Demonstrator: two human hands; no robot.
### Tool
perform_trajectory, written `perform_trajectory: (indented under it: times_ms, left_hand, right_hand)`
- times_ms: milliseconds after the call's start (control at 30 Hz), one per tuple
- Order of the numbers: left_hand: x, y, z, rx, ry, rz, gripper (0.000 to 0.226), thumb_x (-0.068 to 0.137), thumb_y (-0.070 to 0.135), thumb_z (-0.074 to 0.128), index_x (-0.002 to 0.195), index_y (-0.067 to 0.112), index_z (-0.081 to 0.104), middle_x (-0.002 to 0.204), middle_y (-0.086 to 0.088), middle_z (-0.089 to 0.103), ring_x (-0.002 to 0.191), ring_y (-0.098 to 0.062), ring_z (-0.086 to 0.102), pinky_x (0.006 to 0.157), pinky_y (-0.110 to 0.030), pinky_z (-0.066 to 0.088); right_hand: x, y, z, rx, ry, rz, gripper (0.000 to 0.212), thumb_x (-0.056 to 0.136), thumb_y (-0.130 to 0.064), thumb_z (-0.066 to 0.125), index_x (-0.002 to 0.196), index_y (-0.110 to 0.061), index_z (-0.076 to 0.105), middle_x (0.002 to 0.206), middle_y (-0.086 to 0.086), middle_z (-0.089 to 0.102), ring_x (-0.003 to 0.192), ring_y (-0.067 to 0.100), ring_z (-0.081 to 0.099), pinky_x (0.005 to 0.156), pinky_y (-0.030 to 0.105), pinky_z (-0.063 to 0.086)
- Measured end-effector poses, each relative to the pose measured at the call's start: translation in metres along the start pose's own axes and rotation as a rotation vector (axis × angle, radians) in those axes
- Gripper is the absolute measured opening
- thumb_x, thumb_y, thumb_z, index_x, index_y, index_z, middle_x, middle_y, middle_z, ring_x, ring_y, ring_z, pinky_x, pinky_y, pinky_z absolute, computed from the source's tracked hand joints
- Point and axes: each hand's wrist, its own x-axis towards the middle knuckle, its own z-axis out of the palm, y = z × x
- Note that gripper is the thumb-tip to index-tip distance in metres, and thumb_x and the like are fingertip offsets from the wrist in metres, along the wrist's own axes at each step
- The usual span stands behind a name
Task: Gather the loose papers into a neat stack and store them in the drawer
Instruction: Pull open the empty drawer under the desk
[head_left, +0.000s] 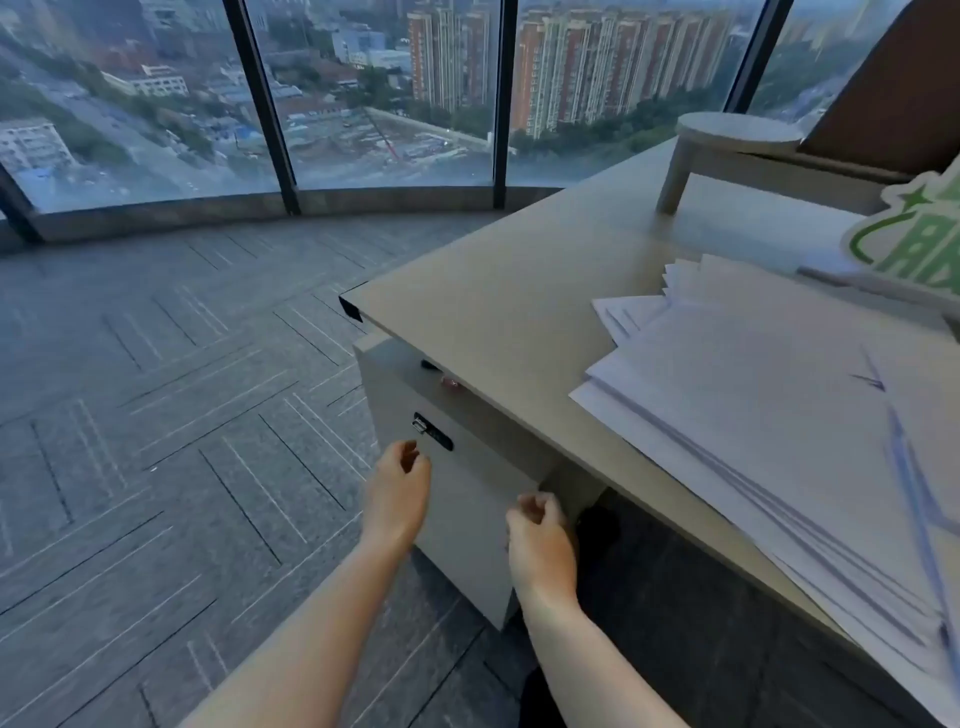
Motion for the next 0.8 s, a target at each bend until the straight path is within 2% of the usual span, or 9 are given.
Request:
perform_trajectory:
  times_ms: [133,200,300,500,567,633,667,733,800]
  left_hand:
    - [0.027,-0.007,0.005,-0.202,0.008,-0.21,0.036,0.097,0.024,0.047,0.13,0.011,0.053,0.116,-0.007,0.065,0.107,-0.022,0.062,0.099,-0.044,0.05]
    - [0.039,-0.01,0.01,-0.292,-0.004,-0.287,0.033,0.098,0.023,0.047,0.127,0.009,0.054,0.102,-0.003,0.065,0.102,-0.021,0.064,0.098,-0.045,0.051]
    - [0.057,-0.011,0.016,-0.444,-0.004,-0.364,0.027,0.099,0.022,0.048,0.12,0.006,0.055,0.098,-0.005,0.062,0.098,-0.022,0.064,0.095,-0.04,0.053]
    - [0.085,-0.005,0.029,-0.635,0.012,-0.496,0.011,0.098,0.016,0.052,0.102,0.006,0.055,0.079,-0.006,0.059,0.069,-0.017,0.06,0.074,-0.029,0.054]
    - [0.09,-0.004,0.03,-0.66,0.015,-0.512,0.012,0.099,0.015,0.051,0.097,0.004,0.055,0.078,-0.007,0.058,0.066,-0.017,0.057,0.066,-0.026,0.053]
    - [0.093,-0.005,0.032,-0.666,0.005,-0.516,0.019,0.099,0.017,0.051,0.085,0.006,0.054,0.082,-0.009,0.058,0.064,-0.017,0.055,0.058,-0.024,0.053]
    - [0.094,-0.006,0.032,-0.666,0.0,-0.522,0.02,0.098,0.019,0.053,0.081,0.009,0.053,0.087,-0.011,0.059,0.065,-0.018,0.056,0.06,-0.026,0.054]
    - [0.096,-0.009,0.033,-0.654,0.003,-0.524,0.014,0.098,0.021,0.054,0.089,0.01,0.051,0.099,-0.013,0.06,0.075,-0.021,0.061,0.072,-0.033,0.056]
    - [0.096,-0.009,0.033,-0.644,0.004,-0.52,0.014,0.098,0.02,0.053,0.105,0.009,0.049,0.107,-0.013,0.06,0.09,-0.026,0.064,0.079,-0.038,0.057]
  right_hand:
    - [0.015,0.006,0.007,0.071,0.172,-0.011,0.014,0.091,-0.004,0.054,0.101,-0.012,0.051,0.096,0.0,0.058,0.086,0.022,0.059,0.079,0.035,0.047]
    - [0.02,0.011,0.009,0.056,0.238,-0.032,0.016,0.089,-0.006,0.059,0.101,-0.012,0.05,0.102,0.006,0.062,0.09,0.026,0.062,0.079,0.036,0.049]
    - [0.029,0.013,0.012,0.005,0.309,-0.082,0.021,0.086,-0.012,0.066,0.099,-0.016,0.05,0.107,0.011,0.063,0.089,0.027,0.063,0.077,0.035,0.05]
    - [0.041,0.015,0.01,-0.036,0.353,-0.119,0.021,0.085,-0.022,0.072,0.097,-0.014,0.056,0.101,0.005,0.065,0.079,0.017,0.061,0.07,0.029,0.046]
    - [0.042,0.016,0.009,-0.058,0.369,-0.143,0.021,0.084,-0.022,0.074,0.095,-0.014,0.057,0.098,0.004,0.065,0.077,0.015,0.061,0.07,0.028,0.047]
    - [0.043,0.018,0.008,-0.069,0.378,-0.167,0.022,0.083,-0.021,0.075,0.094,-0.013,0.058,0.093,0.001,0.065,0.073,0.008,0.059,0.065,0.022,0.045]
    - [0.043,0.018,0.008,-0.073,0.382,-0.178,0.022,0.083,-0.02,0.076,0.094,-0.012,0.058,0.091,-0.001,0.064,0.071,0.004,0.058,0.062,0.018,0.043]
    - [0.043,0.019,0.008,-0.075,0.387,-0.2,0.022,0.083,-0.019,0.077,0.092,-0.013,0.057,0.087,-0.002,0.064,0.073,0.004,0.06,0.062,0.018,0.046]
    - [0.044,0.021,0.01,-0.072,0.4,-0.211,0.022,0.082,-0.018,0.077,0.089,-0.014,0.057,0.085,-0.003,0.065,0.075,0.012,0.063,0.069,0.029,0.053]
